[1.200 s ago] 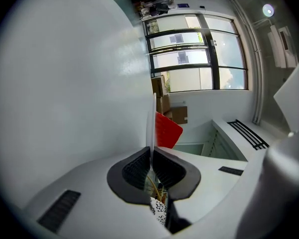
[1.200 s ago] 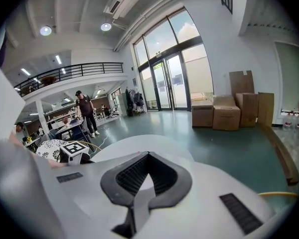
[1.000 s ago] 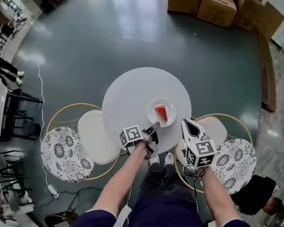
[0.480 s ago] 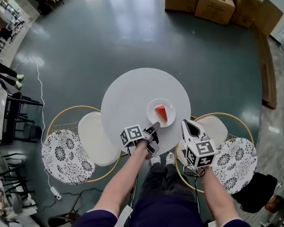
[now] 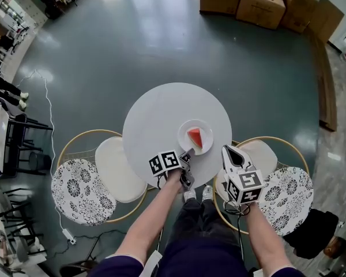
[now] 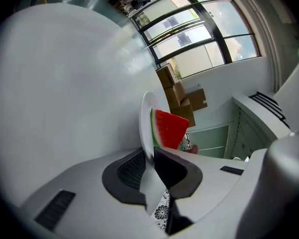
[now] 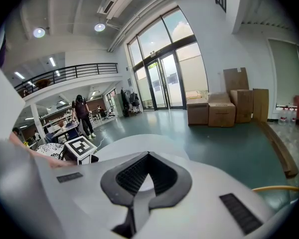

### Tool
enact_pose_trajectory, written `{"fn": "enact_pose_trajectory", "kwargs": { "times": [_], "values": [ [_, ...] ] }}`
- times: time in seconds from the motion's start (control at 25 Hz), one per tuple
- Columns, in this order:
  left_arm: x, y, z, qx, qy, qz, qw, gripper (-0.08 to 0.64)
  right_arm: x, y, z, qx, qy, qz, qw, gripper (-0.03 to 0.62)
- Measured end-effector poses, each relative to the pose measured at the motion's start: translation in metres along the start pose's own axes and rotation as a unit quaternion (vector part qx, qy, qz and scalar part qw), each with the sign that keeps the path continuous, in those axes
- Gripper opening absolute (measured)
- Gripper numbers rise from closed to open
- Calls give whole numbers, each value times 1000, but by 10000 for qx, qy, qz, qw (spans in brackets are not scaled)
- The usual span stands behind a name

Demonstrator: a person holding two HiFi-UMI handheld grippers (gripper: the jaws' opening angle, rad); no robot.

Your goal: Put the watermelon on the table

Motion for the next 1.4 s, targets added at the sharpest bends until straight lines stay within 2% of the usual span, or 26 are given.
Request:
{"fn": "enact_pose_trajectory", "kwargs": {
  "times": [0.52,0.72,0.88,1.0,1.24,1.4],
  "values": [
    [1,6,3,661,-1019,263,9923,95,-8,6,-8,86,88,13,9999,3],
    [-1,7,0,1207,-1412,294,9822,123,-15,6,-11,120,127,-42,9998,3],
    [-3,7,0,1668,-1738,353,9699,148,-20,6,-15,136,163,-83,9997,3],
    [-5,8,1,1870,-1926,385,9625,149,-25,8,-17,148,168,-91,9997,3],
    [-20,12,-5,2062,-1977,306,9578,161,-37,5,-18,116,88,-190,9997,3],
    [-43,10,-39,2706,-1753,138,9465,160,-44,-8,-11,45,-92,-331,9994,3]
  ]
}}
Point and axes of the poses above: the fingertips, and each gripper's own axes: x forward along the fingers, z to its left, y out of its underside, the point moved 3 cm from there along -x, backward along the fingers, and after that the axes turned 13 degrees about y, right-handed, at the moved point
